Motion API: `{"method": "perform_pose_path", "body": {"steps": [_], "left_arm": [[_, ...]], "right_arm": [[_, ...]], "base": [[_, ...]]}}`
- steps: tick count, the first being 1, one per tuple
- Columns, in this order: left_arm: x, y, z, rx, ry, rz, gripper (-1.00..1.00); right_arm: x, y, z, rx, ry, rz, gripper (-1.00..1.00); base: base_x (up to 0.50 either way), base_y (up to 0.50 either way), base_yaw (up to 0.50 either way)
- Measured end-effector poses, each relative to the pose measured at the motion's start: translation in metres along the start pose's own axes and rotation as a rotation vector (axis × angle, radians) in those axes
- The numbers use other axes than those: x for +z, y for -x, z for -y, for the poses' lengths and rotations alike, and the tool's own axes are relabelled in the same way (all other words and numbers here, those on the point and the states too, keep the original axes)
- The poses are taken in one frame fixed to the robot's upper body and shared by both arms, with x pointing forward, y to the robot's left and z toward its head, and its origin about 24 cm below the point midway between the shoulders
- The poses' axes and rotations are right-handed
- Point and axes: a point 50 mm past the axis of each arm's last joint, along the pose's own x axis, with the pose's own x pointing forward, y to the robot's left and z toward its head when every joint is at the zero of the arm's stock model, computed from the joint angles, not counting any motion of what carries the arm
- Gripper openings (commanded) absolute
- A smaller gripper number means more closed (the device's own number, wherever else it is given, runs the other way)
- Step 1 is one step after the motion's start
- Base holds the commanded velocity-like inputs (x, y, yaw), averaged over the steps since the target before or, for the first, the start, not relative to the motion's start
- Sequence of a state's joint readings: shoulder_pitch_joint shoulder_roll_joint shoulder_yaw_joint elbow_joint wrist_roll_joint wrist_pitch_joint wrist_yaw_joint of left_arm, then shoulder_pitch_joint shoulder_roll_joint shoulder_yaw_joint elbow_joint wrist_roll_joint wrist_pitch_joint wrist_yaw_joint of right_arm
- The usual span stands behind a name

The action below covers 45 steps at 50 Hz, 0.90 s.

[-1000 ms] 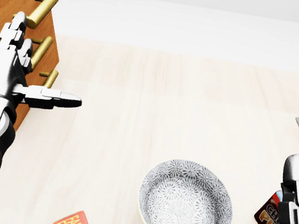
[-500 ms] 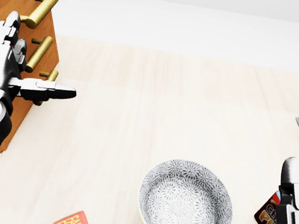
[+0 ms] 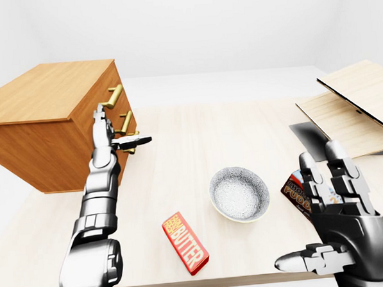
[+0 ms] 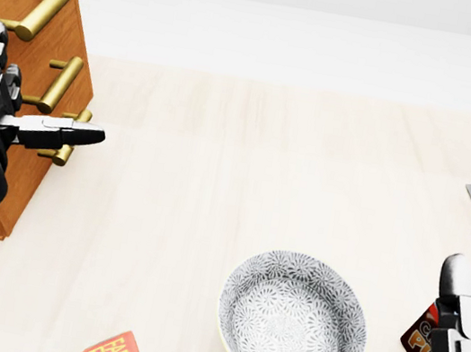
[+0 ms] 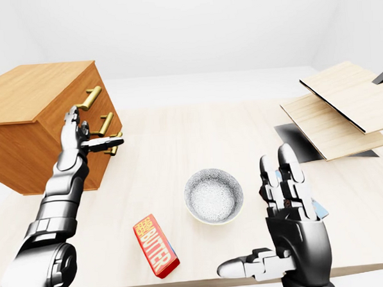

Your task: Close the top drawer of the cabinet and put the bowl on top of it.

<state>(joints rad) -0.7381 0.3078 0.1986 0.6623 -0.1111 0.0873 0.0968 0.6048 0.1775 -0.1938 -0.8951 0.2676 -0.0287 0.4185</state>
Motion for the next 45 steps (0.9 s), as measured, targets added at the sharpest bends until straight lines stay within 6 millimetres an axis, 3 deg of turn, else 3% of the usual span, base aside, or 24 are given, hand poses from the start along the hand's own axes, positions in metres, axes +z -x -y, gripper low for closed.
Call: {"method": "perform_pose_path", "body": {"steps": [29, 45], "left_arm": [[0.004, 0.002, -0.003, -0.018, 0.052, 0.021, 1.00], [0.027, 0.030, 0.003, -0.059, 0.074, 0.209, 1.00]], "right_arm": [[-0.001, 0.000, -0.002, 0.001, 0.000, -0.002, 1.00], [-0.002, 0.001, -0.001, 0.000, 0.000, -0.002, 1.00]], "base": [[0.00, 0.00, 0.00], [0.00, 0.00, 0.00]]}}
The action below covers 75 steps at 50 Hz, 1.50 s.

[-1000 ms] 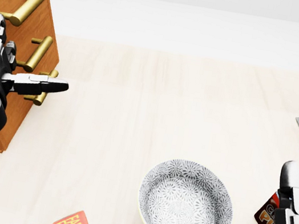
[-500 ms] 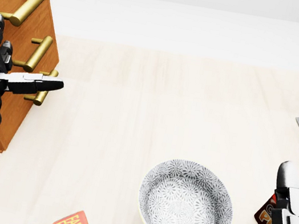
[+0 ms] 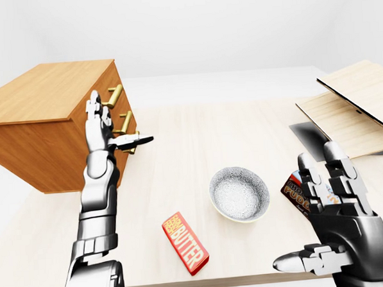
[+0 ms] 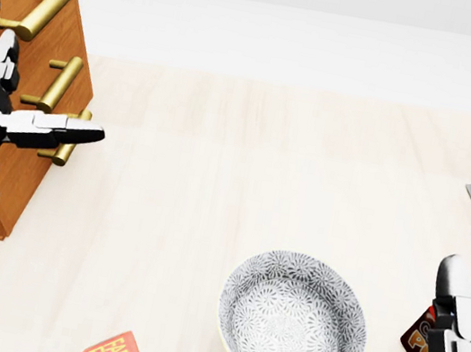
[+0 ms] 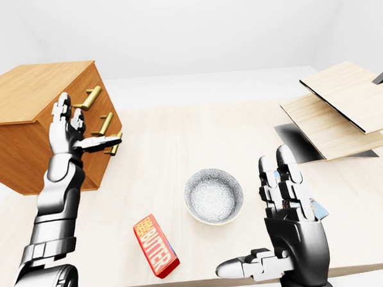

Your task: Close the top drawer of the cabinet and put the bowl on top of it.

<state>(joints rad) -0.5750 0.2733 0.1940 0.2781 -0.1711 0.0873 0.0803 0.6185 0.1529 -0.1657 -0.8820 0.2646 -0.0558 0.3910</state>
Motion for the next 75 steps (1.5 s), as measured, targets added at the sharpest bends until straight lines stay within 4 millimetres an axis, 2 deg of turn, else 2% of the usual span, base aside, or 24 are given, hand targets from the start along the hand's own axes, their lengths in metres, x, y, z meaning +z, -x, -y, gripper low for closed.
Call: {"method": "perform_pose_path", "body": {"steps": [9, 18, 27, 34, 43, 55, 67, 75], "left_arm": [[0.021, 0.019, 0.002, -0.014, 0.008, 0.120, 1.00], [0.056, 0.048, 0.004, -0.033, 0.009, 0.303, 1.00], [0.088, 0.083, 0.014, -0.082, 0.000, 0.475, 1.00], [0.100, 0.105, 0.028, -0.140, -0.011, 0.548, 1.00], [0.096, 0.126, 0.050, -0.226, -0.055, 0.545, 1.00], [0.072, 0.144, 0.080, -0.345, -0.131, 0.439, 1.00], [0.060, 0.154, 0.093, -0.383, -0.196, 0.389, 1.00], [0.060, 0.163, 0.100, -0.388, -0.234, 0.392, 1.00]], "right_arm": [[0.000, 0.001, 0.000, -0.001, -0.001, 0.001, 1.00], [0.000, 0.004, 0.000, -0.001, -0.002, 0.001, 1.00], [0.001, 0.006, 0.001, -0.001, -0.003, 0.002, 1.00], [0.001, 0.007, 0.001, -0.001, -0.004, 0.001, 1.00], [0.000, 0.009, 0.001, -0.001, -0.009, -0.005, 1.00], [-0.001, 0.012, 0.002, -0.001, -0.019, -0.017, 1.00], [-0.003, 0.014, 0.001, -0.001, -0.028, -0.032, 1.00], [-0.003, 0.015, 0.002, -0.001, -0.030, -0.033, 1.00]], "base": [[0.00, 0.00, 0.00], [0.00, 0.00, 0.00], [0.00, 0.00, 0.00], [0.00, 0.00, 0.00], [0.00, 0.00, 0.00], [0.00, 0.00, 0.00], [0.00, 0.00, 0.00], [0.00, 0.00, 0.00]]}}
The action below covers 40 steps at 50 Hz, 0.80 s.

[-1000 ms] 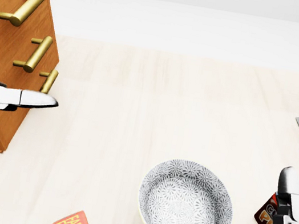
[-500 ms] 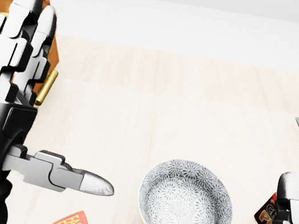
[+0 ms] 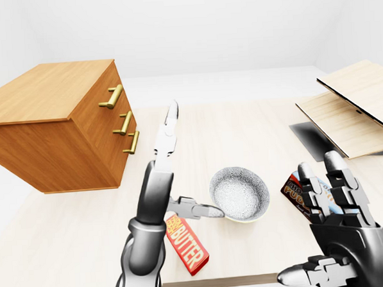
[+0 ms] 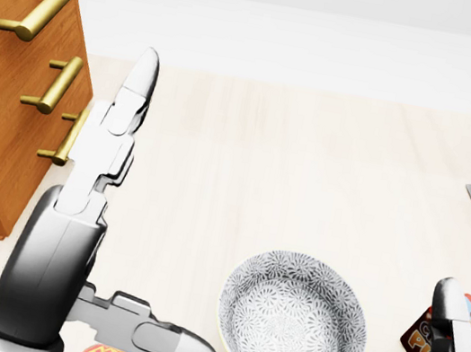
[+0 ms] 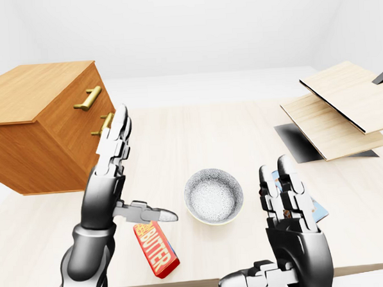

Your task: Close the top drawer of the cabinet and put the bowl on top of it.

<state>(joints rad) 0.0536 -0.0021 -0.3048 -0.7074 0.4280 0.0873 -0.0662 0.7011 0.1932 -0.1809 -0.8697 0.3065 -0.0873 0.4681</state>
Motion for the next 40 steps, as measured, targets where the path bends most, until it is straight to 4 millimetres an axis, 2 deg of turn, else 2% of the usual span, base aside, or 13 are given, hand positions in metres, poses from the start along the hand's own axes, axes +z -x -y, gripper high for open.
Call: {"method": "perform_pose_path", "body": {"steps": [8, 14, 21, 40], "left_arm": [[0.005, 0.001, 0.008, -0.009, -0.034, 0.013, 1.00], [0.005, 0.001, 0.018, -0.029, -0.090, 0.007, 1.00], [-0.002, 0.003, 0.031, -0.063, -0.159, -0.026, 1.00], [-0.013, 0.009, 0.054, -0.158, -0.295, -0.077, 1.00]], "right_arm": [[-0.001, 0.001, 0.000, 0.001, -0.004, -0.006, 1.00], [0.005, -0.020, 0.002, 0.002, 0.002, 0.017, 1.00], [0.016, -0.034, 0.003, 0.001, 0.029, 0.083, 1.00], [0.023, -0.047, 0.005, -0.005, 0.055, 0.159, 1.00]], "base": [[0.00, 0.00, 0.00], [0.00, 0.00, 0.00], [0.00, 0.00, 0.00], [0.00, 0.00, 0.00]]}}
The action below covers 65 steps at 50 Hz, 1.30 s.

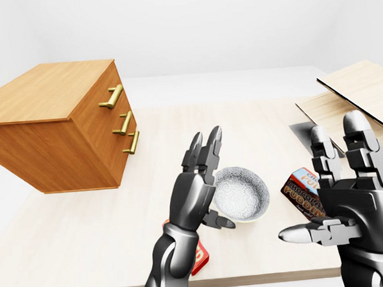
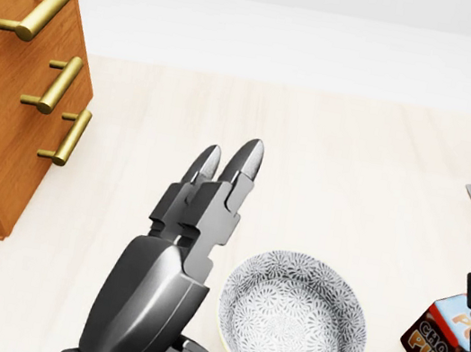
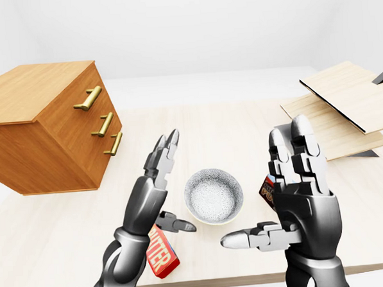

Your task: Close the top drawer of the cabinet and put the bowl on top of it.

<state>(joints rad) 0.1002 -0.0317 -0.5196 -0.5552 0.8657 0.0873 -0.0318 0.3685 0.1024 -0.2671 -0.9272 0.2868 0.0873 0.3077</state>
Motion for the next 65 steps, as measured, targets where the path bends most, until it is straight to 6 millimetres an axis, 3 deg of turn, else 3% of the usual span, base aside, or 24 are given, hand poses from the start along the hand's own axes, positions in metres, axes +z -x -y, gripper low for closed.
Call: {"method": "perform_pose_path", "body": {"steps": [65], "left_arm": [[-0.016, -0.004, 0.055, -0.164, -0.385, -0.065, 1.00]], "right_arm": [[0.008, 0.004, 0.006, -0.009, 0.003, 0.033, 1.00]], "base": [[0.00, 0.00, 0.00]]}}
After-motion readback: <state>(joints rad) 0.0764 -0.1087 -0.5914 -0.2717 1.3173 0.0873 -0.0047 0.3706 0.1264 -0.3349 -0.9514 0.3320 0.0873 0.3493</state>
